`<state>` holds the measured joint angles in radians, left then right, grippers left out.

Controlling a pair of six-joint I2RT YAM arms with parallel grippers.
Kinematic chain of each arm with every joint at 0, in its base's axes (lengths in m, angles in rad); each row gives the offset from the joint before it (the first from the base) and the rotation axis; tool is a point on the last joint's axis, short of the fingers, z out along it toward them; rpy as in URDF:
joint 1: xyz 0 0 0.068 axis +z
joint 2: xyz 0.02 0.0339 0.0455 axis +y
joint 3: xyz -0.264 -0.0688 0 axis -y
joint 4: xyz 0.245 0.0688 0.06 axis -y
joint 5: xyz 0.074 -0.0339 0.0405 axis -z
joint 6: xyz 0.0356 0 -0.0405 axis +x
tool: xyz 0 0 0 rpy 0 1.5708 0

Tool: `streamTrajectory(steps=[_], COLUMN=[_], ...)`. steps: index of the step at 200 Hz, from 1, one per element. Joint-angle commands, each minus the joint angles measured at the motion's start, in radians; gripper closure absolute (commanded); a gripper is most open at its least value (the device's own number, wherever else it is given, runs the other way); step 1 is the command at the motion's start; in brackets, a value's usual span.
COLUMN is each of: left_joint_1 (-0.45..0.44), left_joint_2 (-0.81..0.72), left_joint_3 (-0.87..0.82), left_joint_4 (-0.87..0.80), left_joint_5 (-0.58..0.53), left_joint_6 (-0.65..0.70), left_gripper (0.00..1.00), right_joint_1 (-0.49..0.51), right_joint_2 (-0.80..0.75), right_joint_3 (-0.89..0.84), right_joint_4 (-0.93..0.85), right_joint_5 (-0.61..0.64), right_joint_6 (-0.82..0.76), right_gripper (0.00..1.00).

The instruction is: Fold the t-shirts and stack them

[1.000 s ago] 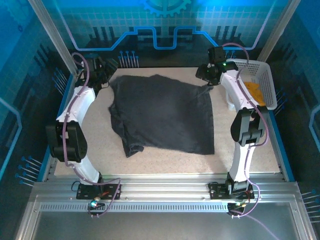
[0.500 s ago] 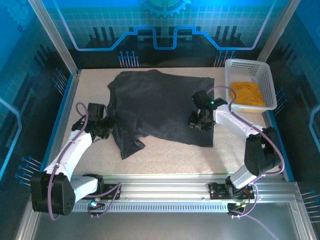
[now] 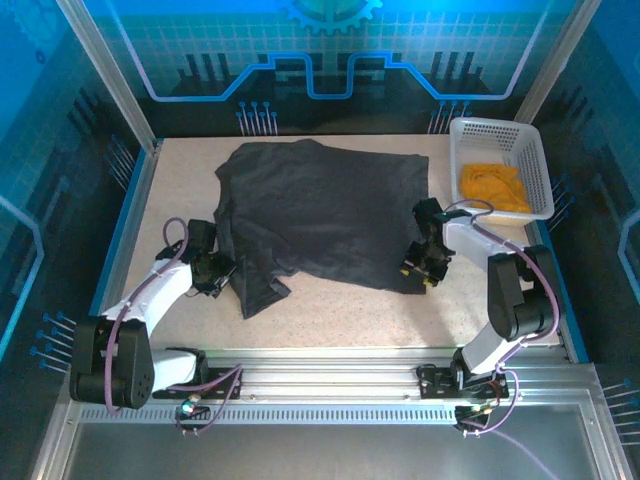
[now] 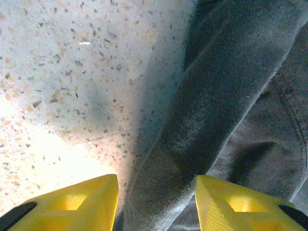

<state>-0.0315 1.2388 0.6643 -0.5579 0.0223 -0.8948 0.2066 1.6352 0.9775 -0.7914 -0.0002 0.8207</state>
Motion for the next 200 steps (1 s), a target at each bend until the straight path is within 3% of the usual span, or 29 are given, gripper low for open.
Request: streamTrajectory(steps=[1, 20, 35, 57, 84, 136, 152, 200], left_joint_1=[0.073, 0.143, 0.174, 0.197, 0.202, 0.202, 0.202, 0.165], left_joint_2=[-0.033, -0.022, 0.021, 0.075, 0.130, 0.161, 0.161, 0.231], left_joint_3=[0.017, 0.074, 0.120, 0.138, 0.153, 0.127, 0.129, 0.119], left_joint_4=[0.096, 0.110, 0.088, 0.110, 0.145, 0.149, 0.157, 0.225], left_joint_5=[-0.025, -0.023, -0.021, 0.021, 0.085, 0.117, 0.112, 0.175], left_joint_6=[-0.002, 0.060, 0.087, 0.074, 0.108, 0.150, 0.158, 0.175], left_gripper=[0.48, 0.36, 0.35, 0.39, 0.44, 0.51, 0.52, 0.52], right_joint_1=[-0.020, -0.045, -0.069, -0.110, -0.154, -0.285, -0.302, -0.293], right_joint_2=[0.054, 0.114, 0.160, 0.210, 0.233, 0.240, 0.224, 0.213], right_joint_3=[0.013, 0.035, 0.072, 0.144, 0.195, 0.210, 0.222, 0.232], right_joint_4=[0.001, -0.005, -0.026, -0.088, -0.145, -0.165, -0.181, -0.176], right_joint_5=[-0.018, -0.016, -0.007, 0.002, 0.049, 0.104, 0.148, 0.132], right_joint_6=[0.034, 0.038, 0.030, -0.001, -0.046, -0.113, -0.126, -0.134], right_gripper=[0.49, 0.50, 0.54, 0.80, 0.92, 0.95, 0.95, 0.91])
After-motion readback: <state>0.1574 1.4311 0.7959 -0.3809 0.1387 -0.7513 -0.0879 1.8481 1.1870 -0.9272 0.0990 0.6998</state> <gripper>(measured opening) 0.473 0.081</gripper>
